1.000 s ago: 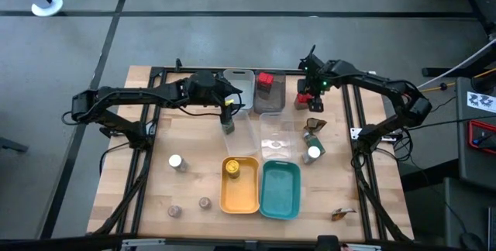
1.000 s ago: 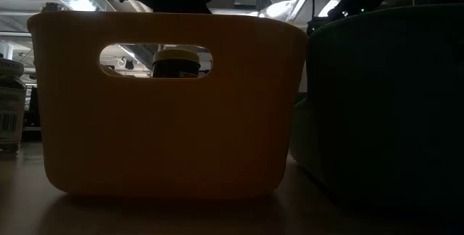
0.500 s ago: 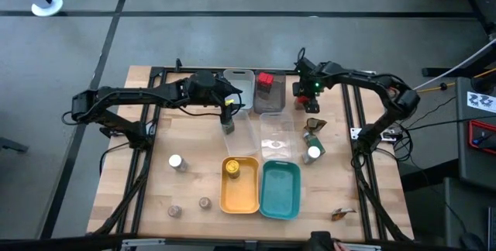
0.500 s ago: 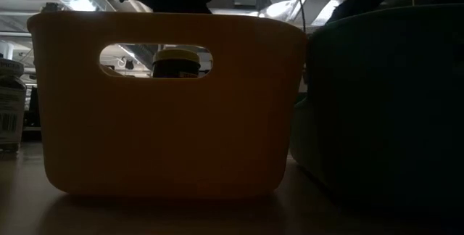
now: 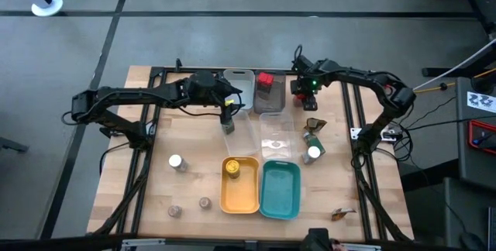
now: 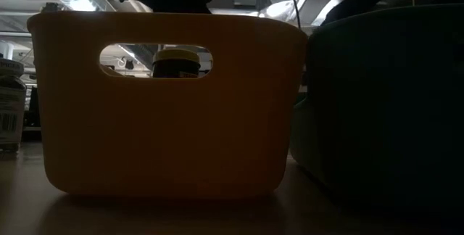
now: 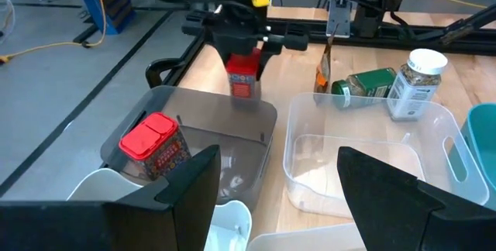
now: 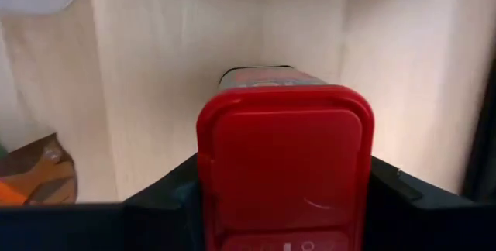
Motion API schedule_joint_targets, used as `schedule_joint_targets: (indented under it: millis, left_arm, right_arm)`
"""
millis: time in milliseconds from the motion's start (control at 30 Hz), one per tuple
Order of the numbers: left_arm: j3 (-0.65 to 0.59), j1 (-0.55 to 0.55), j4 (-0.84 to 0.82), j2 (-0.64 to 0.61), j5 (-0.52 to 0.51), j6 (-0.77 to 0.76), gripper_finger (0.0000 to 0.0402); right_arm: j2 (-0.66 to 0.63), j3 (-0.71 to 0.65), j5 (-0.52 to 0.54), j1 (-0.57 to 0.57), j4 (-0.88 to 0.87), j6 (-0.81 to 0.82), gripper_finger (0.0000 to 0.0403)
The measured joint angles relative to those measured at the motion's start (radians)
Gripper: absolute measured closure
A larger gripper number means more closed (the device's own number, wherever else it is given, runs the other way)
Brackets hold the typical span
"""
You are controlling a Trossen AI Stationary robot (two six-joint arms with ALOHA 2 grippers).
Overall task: Sort spices by type
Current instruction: Put the red seasoning can into the black bin
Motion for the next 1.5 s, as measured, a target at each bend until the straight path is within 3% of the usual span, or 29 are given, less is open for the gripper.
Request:
schedule_joint_targets:
  millis: [367,533,633,767,967,1233,1500]
  left_arm:
    - [0.000,0.003,-0.123,-0.125,0.000,0.015,0.0157]
    - [0.000,0.003,-0.235,-0.187,0.000,0.001,0.0157]
    - [0.000,0.003,-0.291,-0.224,-0.003,-0.026,0.0157]
    - [0.000,0.003,-0.350,-0.255,-0.004,-0.059,0.0157]
    - [0.000,0.003,-0.369,-0.265,-0.004,-0.090,0.0157]
    - [0.000,0.002,-0.368,-0.265,-0.004,-0.092,0.0157]
    - [0.000,0.002,-0.381,-0.265,-0.004,-0.092,0.0157]
  right_arm:
    - [0.000,0.249,0.002,0.001,-0.215,0.003,0.0191]
    - [0.000,0.356,-0.007,0.001,-0.235,0.012,0.0191]
    - [-0.001,0.392,-0.064,0.001,-0.220,0.041,0.0191]
    - [-0.001,0.397,-0.183,0.009,-0.165,0.073,0.0190]
    - [0.041,0.396,-0.193,0.077,-0.080,0.085,0.0189]
    - [0.161,0.395,-0.132,0.159,0.001,0.086,0.0188]
    - [0.271,0.395,-0.062,0.164,0.063,0.120,0.0188]
